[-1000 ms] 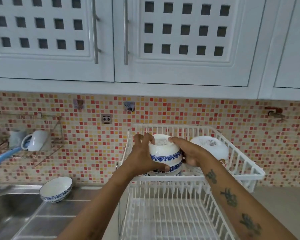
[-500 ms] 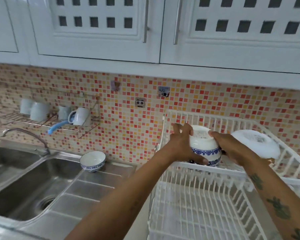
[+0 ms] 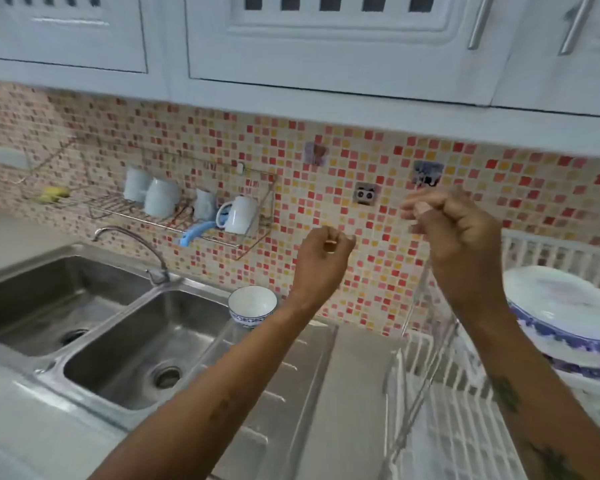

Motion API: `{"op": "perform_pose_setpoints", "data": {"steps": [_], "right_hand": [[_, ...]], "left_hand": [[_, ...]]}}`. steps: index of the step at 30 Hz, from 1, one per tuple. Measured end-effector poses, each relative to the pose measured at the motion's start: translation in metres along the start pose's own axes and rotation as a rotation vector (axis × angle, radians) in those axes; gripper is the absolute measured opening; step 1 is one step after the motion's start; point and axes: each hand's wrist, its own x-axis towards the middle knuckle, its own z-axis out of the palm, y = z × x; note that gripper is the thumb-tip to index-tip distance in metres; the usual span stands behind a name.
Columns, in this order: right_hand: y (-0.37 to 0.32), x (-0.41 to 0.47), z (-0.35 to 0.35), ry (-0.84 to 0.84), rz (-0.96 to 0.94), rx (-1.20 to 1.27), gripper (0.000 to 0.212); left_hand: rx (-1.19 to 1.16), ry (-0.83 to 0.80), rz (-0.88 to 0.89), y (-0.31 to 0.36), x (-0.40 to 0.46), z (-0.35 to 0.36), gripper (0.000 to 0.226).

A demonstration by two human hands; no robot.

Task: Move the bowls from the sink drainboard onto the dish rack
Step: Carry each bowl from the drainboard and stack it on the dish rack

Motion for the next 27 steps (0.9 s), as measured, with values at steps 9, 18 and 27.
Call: {"op": "perform_pose_setpoints", "data": {"steps": [9, 18, 27], "right_hand": [[0.091, -0.012, 0.202, -0.341, 0.554, 0.108, 0.019], [0.281, -0.074, 0.329, -0.523, 0.892, -0.002, 0.043], [0.397, -0.078, 0.39, -0.128, 1.176, 0.239, 0.057]], "left_hand": [[0.056, 0.082, -0.502, -0.146, 0.044, -0.155, 0.02], [0.167, -0.043, -0.665, -0.289, 0.09, -0.215, 0.047], [-0.099, 0.04, -0.766, -0.399, 0.175, -0.17, 0.063]]}}
